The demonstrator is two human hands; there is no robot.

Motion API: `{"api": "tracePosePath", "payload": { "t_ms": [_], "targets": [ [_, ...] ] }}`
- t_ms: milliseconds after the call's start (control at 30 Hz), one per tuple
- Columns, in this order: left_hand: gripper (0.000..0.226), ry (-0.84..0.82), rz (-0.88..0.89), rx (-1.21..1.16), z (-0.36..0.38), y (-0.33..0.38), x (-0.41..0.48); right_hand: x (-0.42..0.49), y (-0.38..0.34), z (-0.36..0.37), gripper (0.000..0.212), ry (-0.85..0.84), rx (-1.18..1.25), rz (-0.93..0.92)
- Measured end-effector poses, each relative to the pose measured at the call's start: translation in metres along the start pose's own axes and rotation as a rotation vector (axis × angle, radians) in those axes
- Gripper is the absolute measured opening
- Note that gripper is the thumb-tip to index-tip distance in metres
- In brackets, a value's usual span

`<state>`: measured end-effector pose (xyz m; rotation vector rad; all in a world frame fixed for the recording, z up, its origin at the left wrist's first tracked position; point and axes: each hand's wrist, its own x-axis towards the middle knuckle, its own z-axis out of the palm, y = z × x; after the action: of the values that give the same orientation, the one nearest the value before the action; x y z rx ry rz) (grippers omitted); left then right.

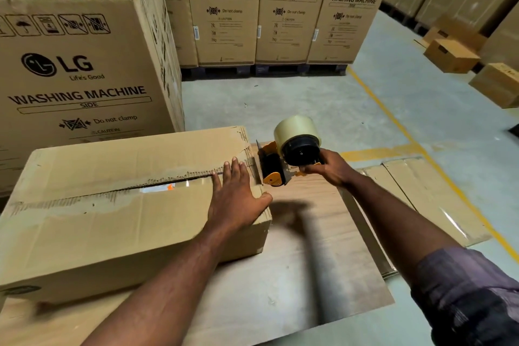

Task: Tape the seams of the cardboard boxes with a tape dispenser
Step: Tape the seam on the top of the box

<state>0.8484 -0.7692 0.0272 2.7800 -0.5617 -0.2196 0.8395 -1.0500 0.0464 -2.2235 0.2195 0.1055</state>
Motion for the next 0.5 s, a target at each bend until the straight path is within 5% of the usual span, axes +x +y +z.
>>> {"api": "tracePosePath", "payload": {
  "t_ms": [500],
  "targets": [
    [0.101, -0.008, 0.025, 0.003, 0.002, -0.003, 0.001, 0.014, 0.009, -0.009, 0.046, -0.133, -0.218, -0.091]
  ]
}}
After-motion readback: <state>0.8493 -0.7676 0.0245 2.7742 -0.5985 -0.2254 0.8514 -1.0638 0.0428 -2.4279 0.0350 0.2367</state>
